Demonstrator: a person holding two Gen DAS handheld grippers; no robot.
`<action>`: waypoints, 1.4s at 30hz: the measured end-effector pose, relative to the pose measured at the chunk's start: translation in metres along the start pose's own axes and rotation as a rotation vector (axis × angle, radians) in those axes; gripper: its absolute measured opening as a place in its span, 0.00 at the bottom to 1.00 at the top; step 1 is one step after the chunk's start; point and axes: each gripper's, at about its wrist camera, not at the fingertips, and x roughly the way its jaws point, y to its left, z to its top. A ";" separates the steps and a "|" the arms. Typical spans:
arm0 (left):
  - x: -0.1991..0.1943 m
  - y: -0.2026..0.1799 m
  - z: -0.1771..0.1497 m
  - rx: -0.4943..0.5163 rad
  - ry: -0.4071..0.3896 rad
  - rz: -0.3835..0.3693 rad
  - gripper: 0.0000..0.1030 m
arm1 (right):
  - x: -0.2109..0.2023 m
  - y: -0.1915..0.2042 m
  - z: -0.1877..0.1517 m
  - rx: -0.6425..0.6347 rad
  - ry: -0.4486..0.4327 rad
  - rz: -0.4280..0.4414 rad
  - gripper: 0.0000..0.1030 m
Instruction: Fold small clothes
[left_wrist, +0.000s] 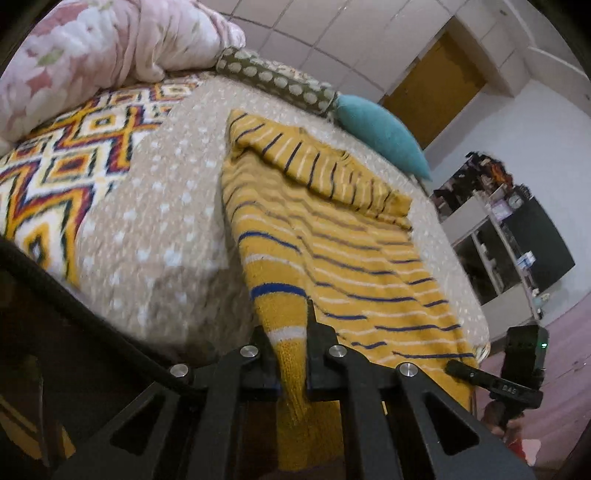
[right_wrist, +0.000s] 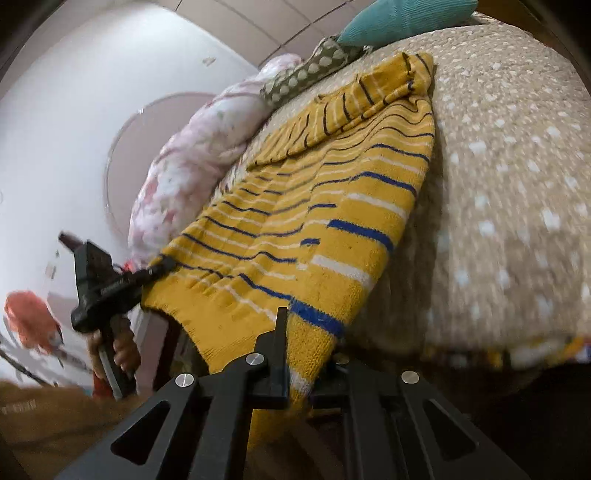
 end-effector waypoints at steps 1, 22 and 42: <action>0.001 0.001 -0.007 0.002 0.009 0.011 0.07 | 0.001 0.001 -0.006 -0.006 0.018 -0.002 0.07; 0.122 -0.058 0.212 0.062 -0.096 0.159 0.07 | 0.032 0.023 0.221 -0.123 -0.262 -0.180 0.07; 0.247 0.005 0.286 -0.249 0.067 -0.055 0.38 | 0.114 -0.120 0.326 0.311 -0.200 -0.083 0.34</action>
